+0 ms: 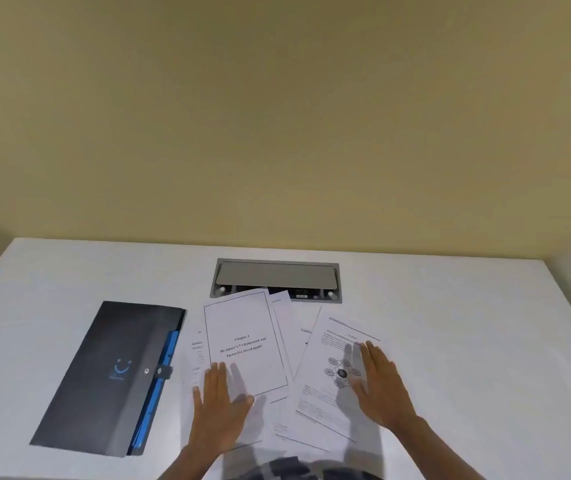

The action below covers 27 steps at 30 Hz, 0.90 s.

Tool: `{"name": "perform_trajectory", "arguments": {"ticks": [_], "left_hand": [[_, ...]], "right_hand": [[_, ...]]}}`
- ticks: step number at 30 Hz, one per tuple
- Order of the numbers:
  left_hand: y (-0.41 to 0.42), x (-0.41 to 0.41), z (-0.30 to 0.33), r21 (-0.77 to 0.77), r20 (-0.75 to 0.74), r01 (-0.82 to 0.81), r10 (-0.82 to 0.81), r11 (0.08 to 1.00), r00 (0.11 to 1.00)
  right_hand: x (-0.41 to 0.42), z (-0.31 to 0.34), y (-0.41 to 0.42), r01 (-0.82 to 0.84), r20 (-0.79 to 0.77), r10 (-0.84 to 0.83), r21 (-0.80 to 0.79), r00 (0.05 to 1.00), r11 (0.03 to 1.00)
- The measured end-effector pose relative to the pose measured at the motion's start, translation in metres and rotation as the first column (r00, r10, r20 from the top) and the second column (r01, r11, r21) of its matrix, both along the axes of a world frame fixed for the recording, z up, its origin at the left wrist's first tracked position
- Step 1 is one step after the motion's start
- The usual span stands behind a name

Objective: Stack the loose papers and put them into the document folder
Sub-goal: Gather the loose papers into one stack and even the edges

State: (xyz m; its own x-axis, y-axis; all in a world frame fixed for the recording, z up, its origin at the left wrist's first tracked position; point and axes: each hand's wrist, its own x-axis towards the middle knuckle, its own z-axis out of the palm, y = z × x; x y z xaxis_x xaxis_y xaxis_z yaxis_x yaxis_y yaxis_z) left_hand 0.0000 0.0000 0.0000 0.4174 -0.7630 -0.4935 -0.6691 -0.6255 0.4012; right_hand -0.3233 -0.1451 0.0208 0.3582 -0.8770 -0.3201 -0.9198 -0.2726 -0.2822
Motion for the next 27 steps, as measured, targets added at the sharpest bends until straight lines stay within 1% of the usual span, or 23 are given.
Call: {"name": "perform_trajectory", "arguments": {"ticks": [1, 2, 4, 6, 7, 9, 14, 19, 23, 27], "left_hand": [[-0.001, -0.001, -0.003, -0.002, -0.056, -0.114, 0.114, 0.993, 0.992], [-0.005, 0.000, -0.003, -0.004, -0.110, -0.255, 0.253, 0.967, 0.961], [-0.012, -0.001, -0.003, 0.023, -0.160, -0.472, 0.470, 0.881, 0.868], [-0.019, -0.003, -0.004, 0.047, -0.144, -0.576, 0.576, 0.816, 0.805], [-0.023, -0.004, -0.007, 0.051, -0.133, -0.602, 0.603, 0.797, 0.787], [-0.030, -0.008, -0.010, 0.078, -0.093, -0.619, 0.624, 0.781, 0.776], [-0.049, -0.023, -0.013, 0.119, -0.028, -0.651, 0.658, 0.750, 0.753], [-0.063, -0.035, -0.019, 0.146, 0.030, -0.657, 0.660, 0.740, 0.751], [-0.069, -0.039, -0.023, 0.136, 0.074, -0.665, 0.662, 0.734, 0.746], [-0.071, -0.039, -0.025, 0.107, 0.097, -0.676, 0.669, 0.729, 0.737]], "right_hand": [[-0.002, -0.001, -0.002, 0.009, 0.011, -0.009, 0.013, 1.000, 1.000], [-0.002, 0.002, -0.006, 0.044, 0.014, -0.045, 0.048, 0.999, 0.998], [-0.002, 0.007, -0.013, 0.119, 0.014, -0.121, 0.099, 0.993, 0.988], [0.002, 0.011, -0.021, 0.206, 0.033, -0.213, 0.135, 0.977, 0.969], [0.004, 0.013, -0.026, 0.236, 0.048, -0.245, 0.138, 0.968, 0.962], [0.007, 0.012, -0.037, 0.251, 0.043, -0.258, 0.131, 0.965, 0.959], [0.008, 0.001, -0.057, 0.296, -0.053, -0.292, 0.136, 0.955, 0.945], [0.005, -0.011, -0.066, 0.264, -0.144, -0.248, 0.108, 0.958, 0.958], [0.004, -0.017, -0.067, 0.227, -0.164, -0.205, 0.135, 0.965, 0.964], [0.004, -0.022, -0.066, 0.227, -0.149, -0.207, 0.132, 0.967, 0.965]]}}
